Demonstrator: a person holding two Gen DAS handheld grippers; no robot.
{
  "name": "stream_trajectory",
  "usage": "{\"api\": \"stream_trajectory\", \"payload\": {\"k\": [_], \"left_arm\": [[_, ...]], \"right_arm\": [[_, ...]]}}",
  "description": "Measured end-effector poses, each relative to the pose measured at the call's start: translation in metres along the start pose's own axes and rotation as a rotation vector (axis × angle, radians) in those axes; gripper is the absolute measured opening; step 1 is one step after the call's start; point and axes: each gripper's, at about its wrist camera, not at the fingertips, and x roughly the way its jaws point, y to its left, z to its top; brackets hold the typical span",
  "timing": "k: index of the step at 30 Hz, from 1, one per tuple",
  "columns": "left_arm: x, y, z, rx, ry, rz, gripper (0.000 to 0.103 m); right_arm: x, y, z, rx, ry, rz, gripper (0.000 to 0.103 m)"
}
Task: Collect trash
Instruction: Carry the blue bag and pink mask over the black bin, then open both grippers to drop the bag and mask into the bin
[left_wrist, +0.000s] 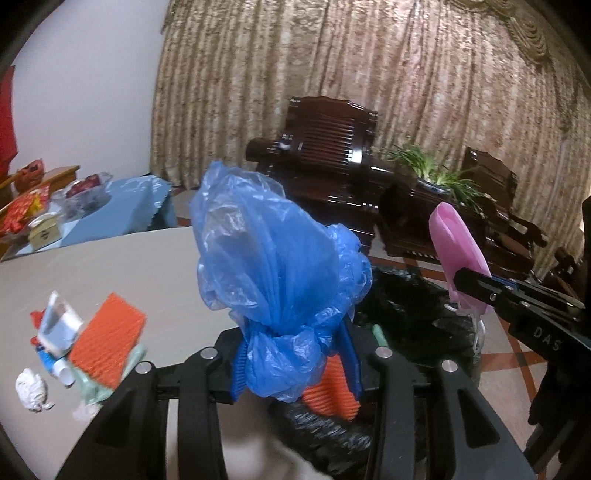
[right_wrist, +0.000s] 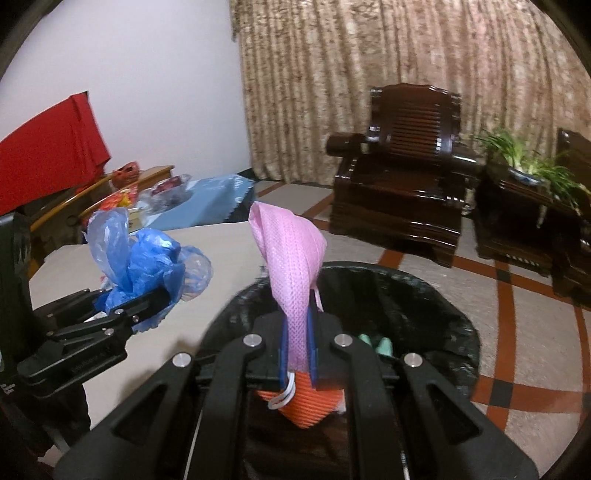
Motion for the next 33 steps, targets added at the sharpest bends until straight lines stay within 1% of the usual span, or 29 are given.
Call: {"api": "stream_trajectory", "payload": {"k": [7, 15, 18, 19, 20, 21, 22, 23, 25, 27, 28, 29, 30, 31, 32, 33], "left_arm": [[0.030, -0.028, 0.005, 0.041, 0.029, -0.047, 0.042], [0.065, -0.054, 0.008, 0.061, 0.062, -0.078, 0.042], [0.074, -0.057, 0.008, 0.063, 0.079, -0.098, 0.049], [0.076, -0.057, 0.008, 0.062, 0.085, -0.102, 0.057], [0.079, -0.057, 0.007, 0.058, 0.096, -0.116, 0.065], [0.081, -0.058, 0.006, 0.056, 0.103, -0.121, 0.069], [0.082, -0.056, 0.005, 0.051, 0.114, -0.128, 0.076], [0.082, -0.054, 0.002, 0.047, 0.122, -0.131, 0.079], [0.083, -0.051, -0.002, 0.048, 0.141, -0.124, 0.082], [0.081, -0.046, -0.008, 0.046, 0.153, -0.116, 0.084], [0.079, -0.042, -0.010, 0.043, 0.159, -0.112, 0.084], [0.076, -0.038, -0.012, 0.040, 0.161, -0.107, 0.084], [0.073, -0.034, -0.013, 0.037, 0.161, -0.100, 0.084], [0.070, -0.031, -0.014, 0.036, 0.160, -0.095, 0.085], [0.065, -0.025, -0.015, 0.031, 0.152, -0.081, 0.086], [0.060, -0.019, -0.016, 0.025, 0.146, -0.067, 0.087]], "right_arm": [[0.009, -0.035, -0.015, 0.025, 0.030, -0.065, 0.008], [0.020, -0.064, -0.026, 0.054, 0.055, -0.103, 0.008], [0.026, -0.072, -0.031, 0.062, 0.069, -0.119, 0.012], [0.029, -0.075, -0.033, 0.065, 0.078, -0.122, 0.013], [0.030, -0.077, -0.035, 0.066, 0.084, -0.128, 0.017], [0.033, -0.079, -0.036, 0.067, 0.091, -0.135, 0.023], [0.034, -0.081, -0.038, 0.069, 0.097, -0.143, 0.039], [0.036, -0.083, -0.040, 0.074, 0.102, -0.150, 0.052], [0.036, -0.085, -0.044, 0.082, 0.107, -0.157, 0.055], [0.035, -0.086, -0.048, 0.085, 0.107, -0.164, 0.066], [0.034, -0.085, -0.049, 0.089, 0.103, -0.167, 0.068], [0.032, -0.085, -0.049, 0.090, 0.101, -0.168, 0.074], [0.030, -0.084, -0.050, 0.093, 0.095, -0.170, 0.083], [0.029, -0.083, -0.050, 0.096, 0.090, -0.172, 0.088], [0.026, -0.081, -0.050, 0.100, 0.082, -0.174, 0.092], [0.025, -0.081, -0.048, 0.102, 0.077, -0.167, 0.092]]}}
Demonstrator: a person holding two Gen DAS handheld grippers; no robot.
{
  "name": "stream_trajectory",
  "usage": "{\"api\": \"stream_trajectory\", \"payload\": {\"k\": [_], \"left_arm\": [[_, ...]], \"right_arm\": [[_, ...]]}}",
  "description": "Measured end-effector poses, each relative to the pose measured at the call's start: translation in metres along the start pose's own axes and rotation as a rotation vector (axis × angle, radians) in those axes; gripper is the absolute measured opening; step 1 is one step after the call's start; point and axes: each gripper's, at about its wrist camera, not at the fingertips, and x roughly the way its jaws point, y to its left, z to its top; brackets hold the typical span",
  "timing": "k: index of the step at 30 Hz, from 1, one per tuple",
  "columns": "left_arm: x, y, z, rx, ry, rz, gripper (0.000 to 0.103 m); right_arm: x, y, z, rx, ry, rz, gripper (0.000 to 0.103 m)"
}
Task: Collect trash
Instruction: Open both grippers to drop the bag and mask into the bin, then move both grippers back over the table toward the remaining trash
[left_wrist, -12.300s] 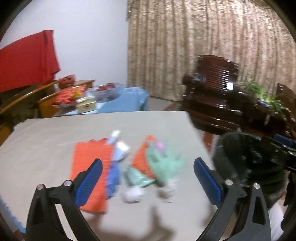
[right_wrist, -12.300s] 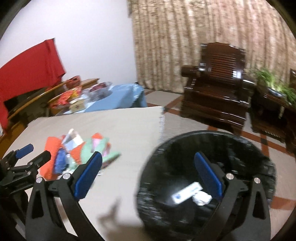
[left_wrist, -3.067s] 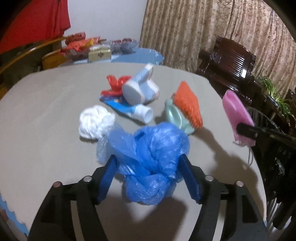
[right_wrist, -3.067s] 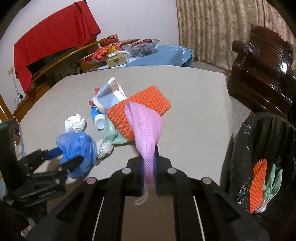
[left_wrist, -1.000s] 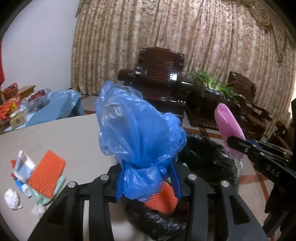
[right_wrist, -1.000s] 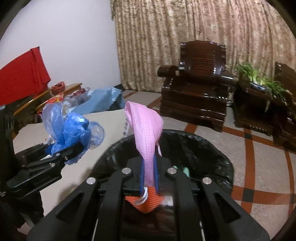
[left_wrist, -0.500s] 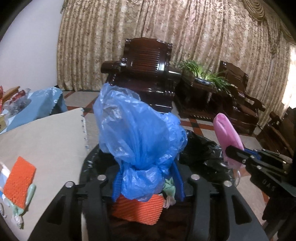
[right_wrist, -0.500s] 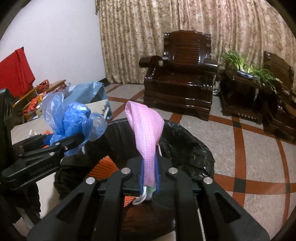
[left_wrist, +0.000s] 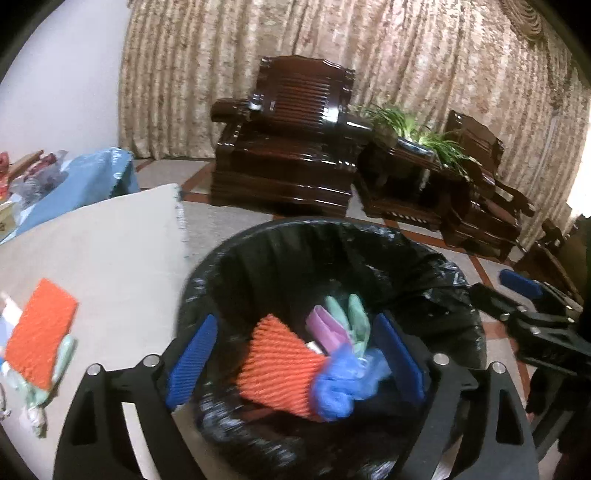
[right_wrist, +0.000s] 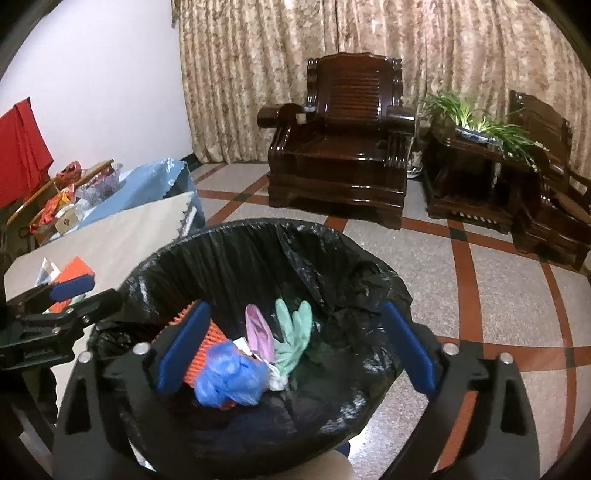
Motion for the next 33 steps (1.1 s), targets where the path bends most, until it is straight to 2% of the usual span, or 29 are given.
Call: {"api": "stream_trajectory", "payload": {"k": [2, 5, 12, 23, 33], "left_arm": [[-0.010, 0.010, -0.002, -0.015, -0.013, 0.023, 0.091], [-0.030, 0.025, -0.006, -0.044, -0.044, 0.067, 0.095], [-0.071, 0.068, -0.015, -0.094, -0.092, 0.168, 0.097], [-0.124, 0.144, -0.048, -0.168, -0.123, 0.340, 0.097], [-0.159, 0.221, -0.086, -0.240, -0.129, 0.493, 0.097]], "right_arm": [[-0.003, 0.006, 0.001, 0.003, 0.005, 0.014, 0.096], [-0.008, 0.018, 0.005, 0.007, 0.000, 0.031, 0.096], [-0.014, 0.065, 0.016, -0.032, -0.015, 0.088, 0.097], [-0.009, 0.165, 0.025, -0.141, -0.017, 0.212, 0.098], [0.006, 0.258, 0.008, -0.236, 0.003, 0.306, 0.098]]}}
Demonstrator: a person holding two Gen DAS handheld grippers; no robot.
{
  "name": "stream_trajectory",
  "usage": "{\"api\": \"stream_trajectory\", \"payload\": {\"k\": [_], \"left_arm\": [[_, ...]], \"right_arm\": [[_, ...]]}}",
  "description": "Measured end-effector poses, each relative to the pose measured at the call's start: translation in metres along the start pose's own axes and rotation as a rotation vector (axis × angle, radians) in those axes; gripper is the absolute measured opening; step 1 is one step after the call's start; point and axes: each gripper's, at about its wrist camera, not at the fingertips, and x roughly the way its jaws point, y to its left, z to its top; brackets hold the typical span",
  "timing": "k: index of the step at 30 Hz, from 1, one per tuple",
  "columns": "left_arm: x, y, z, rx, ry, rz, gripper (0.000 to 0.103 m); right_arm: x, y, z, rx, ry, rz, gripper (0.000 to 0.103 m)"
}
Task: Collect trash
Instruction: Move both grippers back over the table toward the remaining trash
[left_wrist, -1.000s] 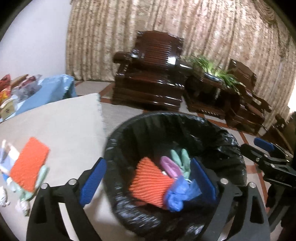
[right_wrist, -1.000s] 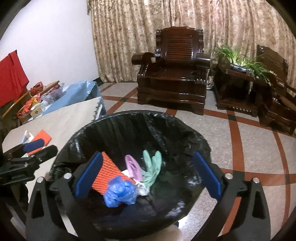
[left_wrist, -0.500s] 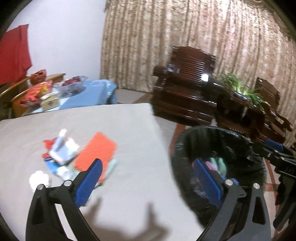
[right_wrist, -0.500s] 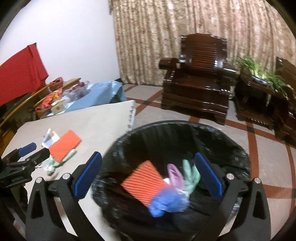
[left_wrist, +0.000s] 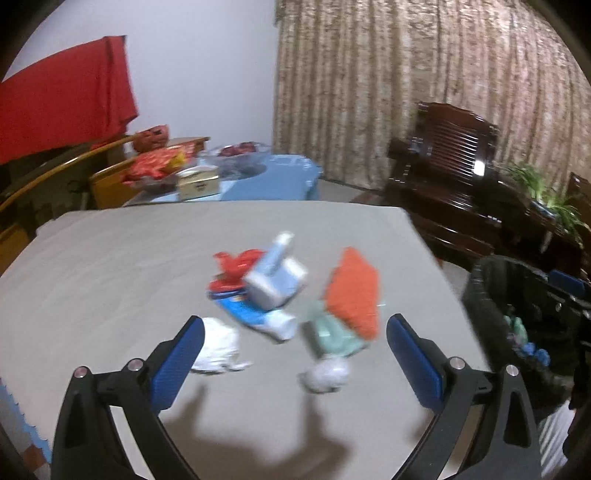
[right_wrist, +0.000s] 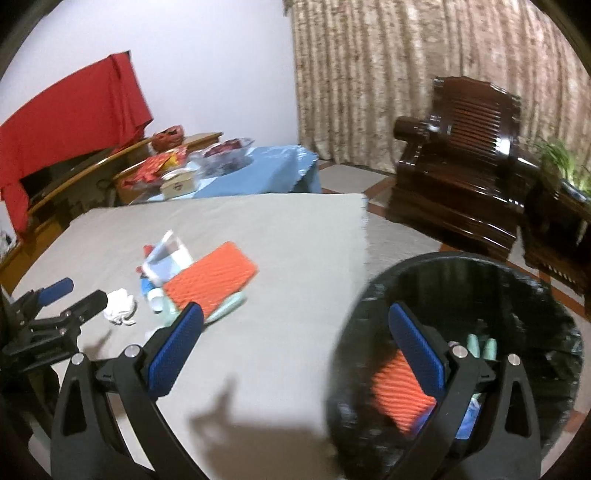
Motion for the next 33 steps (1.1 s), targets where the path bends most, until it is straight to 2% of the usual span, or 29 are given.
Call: {"api": "stream_trajectory", "payload": {"k": [5, 11, 20, 22, 24, 28, 31, 33], "left_arm": [[0.007, 0.038, -0.008, -0.026, 0.014, 0.053, 0.097], [0.020, 0.073, -0.016, -0.056, 0.050, 0.079, 0.097], [0.029, 0.102, -0.031, -0.081, 0.084, 0.094, 0.096], [0.031, 0.107, -0.034, -0.087, 0.091, 0.097, 0.096], [0.034, 0.111, -0.035, -0.090, 0.097, 0.099, 0.096], [0.039, 0.120, -0.038, -0.094, 0.110, 0.100, 0.096], [0.042, 0.122, -0.039, -0.094, 0.119, 0.098, 0.096], [0.045, 0.123, -0.040, -0.094, 0.127, 0.091, 0.096]], "right_arm": [[0.025, 0.042, -0.005, -0.030, 0.022, 0.040, 0.098], [0.053, 0.082, -0.015, -0.044, 0.066, 0.078, 0.098], [0.087, 0.128, -0.032, -0.101, 0.126, 0.098, 0.097], [0.093, 0.133, -0.036, -0.103, 0.143, 0.101, 0.094], [0.099, 0.139, -0.040, -0.113, 0.165, 0.104, 0.082], [0.111, 0.147, -0.047, -0.128, 0.207, 0.114, 0.074], [0.118, 0.151, -0.052, -0.135, 0.238, 0.122, 0.062], [0.122, 0.153, -0.055, -0.133, 0.264, 0.141, 0.050]]}}
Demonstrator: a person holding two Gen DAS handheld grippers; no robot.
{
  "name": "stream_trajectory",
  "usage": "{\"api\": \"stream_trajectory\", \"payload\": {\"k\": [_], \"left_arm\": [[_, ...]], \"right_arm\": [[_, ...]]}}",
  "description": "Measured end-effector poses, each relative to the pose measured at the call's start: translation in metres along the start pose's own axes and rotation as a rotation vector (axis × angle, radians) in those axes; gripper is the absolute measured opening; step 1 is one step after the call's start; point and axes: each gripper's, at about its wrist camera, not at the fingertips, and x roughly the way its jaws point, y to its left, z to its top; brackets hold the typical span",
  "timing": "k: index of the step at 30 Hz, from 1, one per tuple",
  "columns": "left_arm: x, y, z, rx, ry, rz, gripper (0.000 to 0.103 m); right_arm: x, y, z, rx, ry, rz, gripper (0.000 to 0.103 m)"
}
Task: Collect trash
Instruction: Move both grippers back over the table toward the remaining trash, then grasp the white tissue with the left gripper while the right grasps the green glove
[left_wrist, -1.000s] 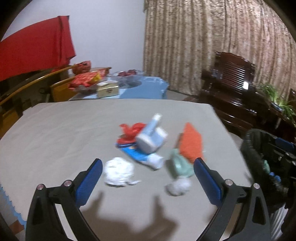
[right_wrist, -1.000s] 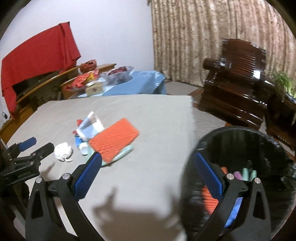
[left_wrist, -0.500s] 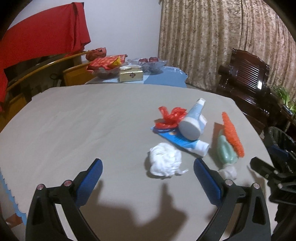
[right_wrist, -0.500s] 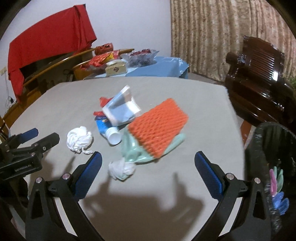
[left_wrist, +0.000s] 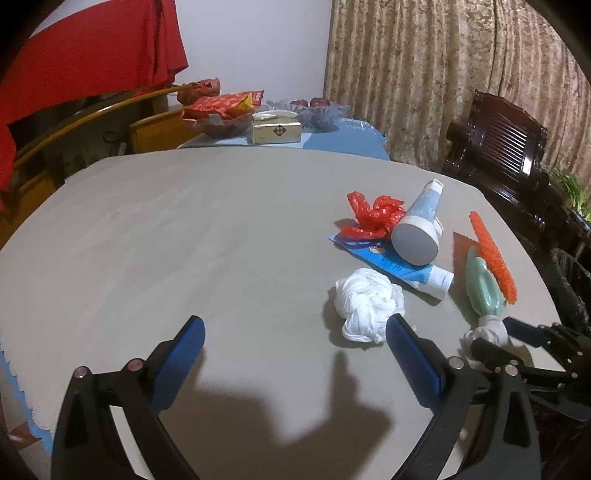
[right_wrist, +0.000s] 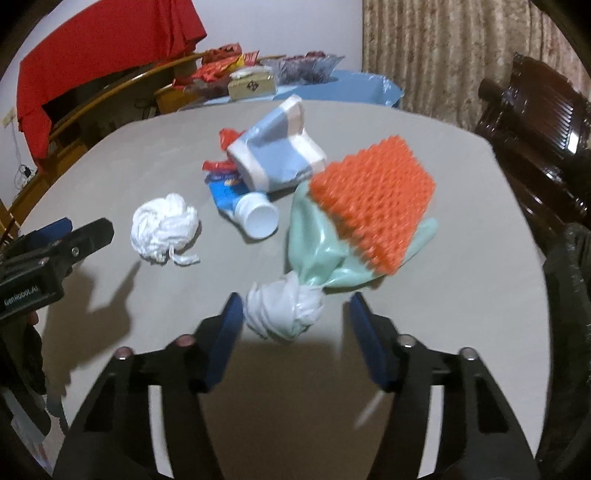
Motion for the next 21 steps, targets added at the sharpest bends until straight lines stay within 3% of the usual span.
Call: {"api": "stream_trajectory", "payload": {"k": [3, 15, 18, 21], "left_arm": [[0.005, -0.002, 0.000, 0.002, 0.011, -0.010, 0.096], [0.028, -0.025, 0.010, 0.025, 0.036, -0.054, 0.094], [0.039, -0.032, 0.011, 0.027, 0.060, -0.065, 0.087], [0.049, -0.036, 0.011, 0.020, 0.098, -0.104, 0.068]], "right_arm": [[0.000, 0.001, 0.002, -0.006, 0.005, 0.026, 0.039], [-0.019, -0.018, 0.004, 0.022, -0.003, 0.028, 0.037], [-0.020, -0.024, 0.005, 0.026, -0.005, 0.022, 0.037], [-0.020, -0.027, 0.005, 0.030, -0.002, 0.026, 0.037]]}}
